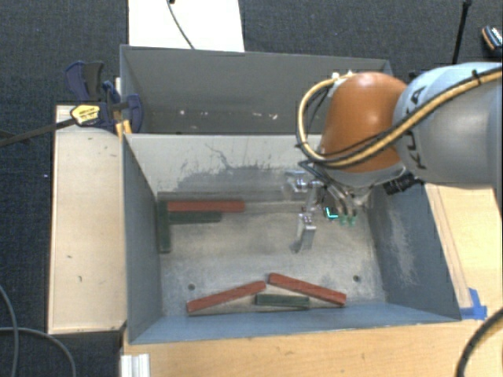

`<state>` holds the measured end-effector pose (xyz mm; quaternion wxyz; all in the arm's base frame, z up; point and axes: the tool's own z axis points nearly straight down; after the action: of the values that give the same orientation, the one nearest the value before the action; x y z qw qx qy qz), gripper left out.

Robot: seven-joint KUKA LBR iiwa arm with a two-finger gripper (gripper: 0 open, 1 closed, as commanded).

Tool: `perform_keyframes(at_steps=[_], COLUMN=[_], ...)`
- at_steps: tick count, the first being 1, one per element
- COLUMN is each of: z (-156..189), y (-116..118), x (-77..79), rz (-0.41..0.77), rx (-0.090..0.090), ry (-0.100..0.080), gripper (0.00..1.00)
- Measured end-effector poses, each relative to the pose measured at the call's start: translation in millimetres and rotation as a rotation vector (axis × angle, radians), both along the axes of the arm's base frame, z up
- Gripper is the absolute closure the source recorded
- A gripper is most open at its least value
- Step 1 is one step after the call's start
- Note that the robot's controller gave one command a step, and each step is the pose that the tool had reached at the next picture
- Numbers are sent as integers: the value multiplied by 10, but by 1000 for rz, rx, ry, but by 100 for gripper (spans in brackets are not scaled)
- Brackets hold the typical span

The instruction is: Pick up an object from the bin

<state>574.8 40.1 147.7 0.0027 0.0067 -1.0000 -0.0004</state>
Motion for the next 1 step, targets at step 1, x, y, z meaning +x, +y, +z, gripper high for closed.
perform_keyframes(at_steps=[1], z=[-444], y=[-6], x=[-738], rz=[52], rx=[-1], ry=[4], gripper=[0])
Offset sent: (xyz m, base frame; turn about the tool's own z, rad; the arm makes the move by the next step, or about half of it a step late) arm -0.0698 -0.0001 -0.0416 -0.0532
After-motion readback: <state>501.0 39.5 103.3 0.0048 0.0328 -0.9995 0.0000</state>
